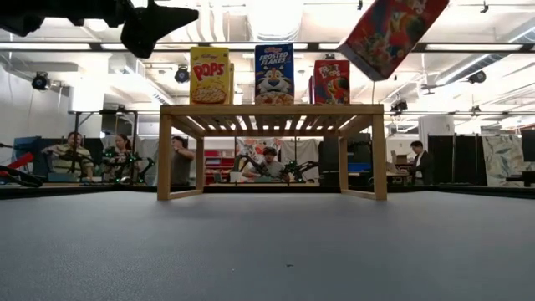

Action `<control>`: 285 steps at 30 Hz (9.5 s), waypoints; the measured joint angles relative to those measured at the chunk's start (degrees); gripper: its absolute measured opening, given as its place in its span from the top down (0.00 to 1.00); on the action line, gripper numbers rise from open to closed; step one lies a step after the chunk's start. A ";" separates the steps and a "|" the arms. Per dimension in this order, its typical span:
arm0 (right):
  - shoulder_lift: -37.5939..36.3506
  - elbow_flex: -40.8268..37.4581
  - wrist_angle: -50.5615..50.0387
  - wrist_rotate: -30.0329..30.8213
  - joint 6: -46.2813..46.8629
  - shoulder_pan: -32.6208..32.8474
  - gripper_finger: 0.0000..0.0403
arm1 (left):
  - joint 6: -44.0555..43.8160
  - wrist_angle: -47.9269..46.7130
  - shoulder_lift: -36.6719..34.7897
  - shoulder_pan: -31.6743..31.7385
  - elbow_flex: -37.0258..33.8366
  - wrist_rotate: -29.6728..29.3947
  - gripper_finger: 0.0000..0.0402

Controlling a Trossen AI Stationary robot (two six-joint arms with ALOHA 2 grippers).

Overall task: Stack cereal on shelf
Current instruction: Put the red cereal box aligned with the other red cereal box on the shelf

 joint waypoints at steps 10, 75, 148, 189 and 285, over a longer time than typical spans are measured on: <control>9.84 3.12 -1.85 -0.64 -0.22 -0.11 0.63 | 3.99 -2.71 9.83 0.00 8.13 0.00 0.30; 24.88 31.73 -18.13 -12.70 -30.12 -35.26 0.54 | 3.65 -15.44 12.06 0.02 15.17 -0.50 0.30; 27.11 33.06 -17.06 -16.13 -30.46 -37.97 0.54 | 5.51 -33.89 -12.70 -0.57 15.82 -5.81 0.30; 27.00 33.04 -17.04 -17.64 -29.62 -37.99 0.54 | 8.41 -31.95 -58.62 -0.33 -14.73 -18.49 0.37; 28.27 33.08 -17.54 -29.18 -37.58 -46.60 0.59 | 8.43 -32.09 -58.49 -0.35 -14.73 -18.43 0.37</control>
